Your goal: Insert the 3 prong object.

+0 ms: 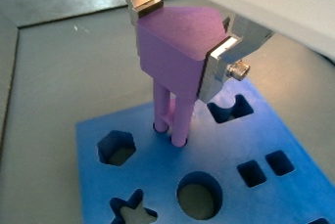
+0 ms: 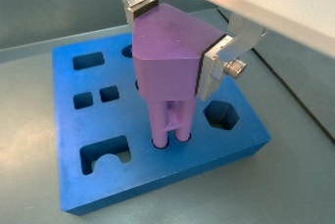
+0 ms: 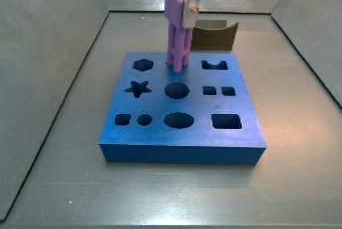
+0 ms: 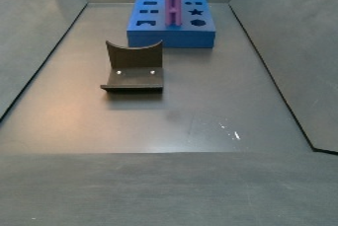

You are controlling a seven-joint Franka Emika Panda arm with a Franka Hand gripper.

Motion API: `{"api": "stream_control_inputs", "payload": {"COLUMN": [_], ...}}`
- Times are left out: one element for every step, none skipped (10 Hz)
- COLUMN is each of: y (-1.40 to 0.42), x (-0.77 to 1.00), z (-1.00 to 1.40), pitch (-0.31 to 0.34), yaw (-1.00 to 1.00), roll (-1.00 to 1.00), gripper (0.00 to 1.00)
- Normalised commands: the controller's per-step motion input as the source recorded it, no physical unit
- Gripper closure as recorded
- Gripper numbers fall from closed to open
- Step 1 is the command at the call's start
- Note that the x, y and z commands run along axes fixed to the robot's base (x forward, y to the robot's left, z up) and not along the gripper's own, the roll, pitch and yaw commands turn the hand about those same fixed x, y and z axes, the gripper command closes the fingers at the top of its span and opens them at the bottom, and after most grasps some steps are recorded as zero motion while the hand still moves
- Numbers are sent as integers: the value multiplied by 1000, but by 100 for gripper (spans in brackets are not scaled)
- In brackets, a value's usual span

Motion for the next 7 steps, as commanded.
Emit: {"api": "stream_control_inputs", "payload": {"y": [0, 0, 0, 0, -11, 0, 0], "x": [-17, 0, 0, 0, 0, 0, 0], "z": [-400, -460, -466, -423, -174, 0, 0], "pitch": [-197, -201, -190, -161, -131, -4, 0], "yaw": [0, 0, 0, 0, 0, 0, 0], "roll": [0, 0, 0, 11, 0, -3, 0], "gripper": [100, 100, 100, 100, 100, 100, 100]}}
